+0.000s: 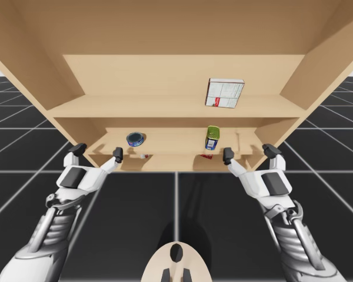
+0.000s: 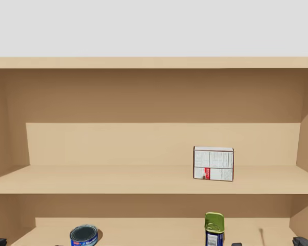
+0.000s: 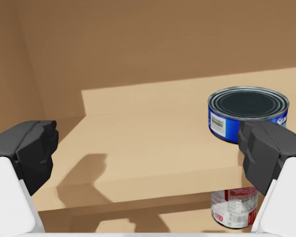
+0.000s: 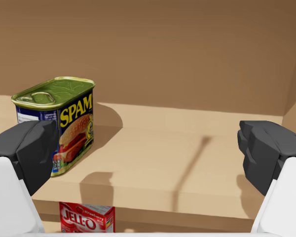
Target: Look through the shelves, find the tuna can, and take it.
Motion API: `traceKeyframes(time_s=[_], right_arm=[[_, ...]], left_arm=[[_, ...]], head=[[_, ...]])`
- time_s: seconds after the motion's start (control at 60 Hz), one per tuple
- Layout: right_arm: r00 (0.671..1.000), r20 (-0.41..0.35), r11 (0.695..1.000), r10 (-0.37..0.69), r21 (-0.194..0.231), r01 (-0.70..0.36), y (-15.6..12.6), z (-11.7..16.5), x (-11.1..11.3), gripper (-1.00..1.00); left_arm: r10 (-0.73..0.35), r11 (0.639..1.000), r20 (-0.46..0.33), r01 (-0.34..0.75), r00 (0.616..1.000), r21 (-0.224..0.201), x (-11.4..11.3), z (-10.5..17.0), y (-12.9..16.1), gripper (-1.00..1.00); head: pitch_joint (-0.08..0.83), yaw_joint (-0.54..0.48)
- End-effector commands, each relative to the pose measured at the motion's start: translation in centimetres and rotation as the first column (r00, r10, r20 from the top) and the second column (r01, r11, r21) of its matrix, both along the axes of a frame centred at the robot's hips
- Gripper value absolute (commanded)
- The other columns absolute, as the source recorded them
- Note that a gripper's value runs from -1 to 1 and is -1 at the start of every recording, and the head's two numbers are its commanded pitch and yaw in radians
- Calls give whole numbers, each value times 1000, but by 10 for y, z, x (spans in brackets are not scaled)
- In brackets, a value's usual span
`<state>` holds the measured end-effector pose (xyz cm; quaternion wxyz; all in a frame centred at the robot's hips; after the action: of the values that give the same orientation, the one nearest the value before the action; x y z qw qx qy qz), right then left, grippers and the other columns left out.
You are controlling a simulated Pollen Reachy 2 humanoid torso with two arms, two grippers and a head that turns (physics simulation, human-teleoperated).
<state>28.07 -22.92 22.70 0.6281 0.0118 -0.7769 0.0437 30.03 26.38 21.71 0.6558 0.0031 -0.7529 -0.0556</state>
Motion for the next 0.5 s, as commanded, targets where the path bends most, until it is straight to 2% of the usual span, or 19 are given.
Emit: traceKeyframes(time_s=[0.017,0.1,0.3,0.5], right_arm=[[1000,3,1000,-11,28,11,4,-2,-2,-1000],[1000,4,1000,0,25,0,4,0,-3,-1000],[1000,0,1000,-11,20,11,3,1,-3,-1000],[1000,4,1000,-28,13,28,3,0,-1,-1000]], left_arm=[[-2,1000,-3,2,1000,3,0,-1,-1,-1000],[-4,1000,-3,4,1000,2,-1,0,-2,-1000],[-10,1000,6,10,1000,4,-2,0,-4,-1000],[-8,1000,12,8,1000,9,-2,1,-3,-1000]], head=[[11,3],[38,5],[177,34],[300,111]])
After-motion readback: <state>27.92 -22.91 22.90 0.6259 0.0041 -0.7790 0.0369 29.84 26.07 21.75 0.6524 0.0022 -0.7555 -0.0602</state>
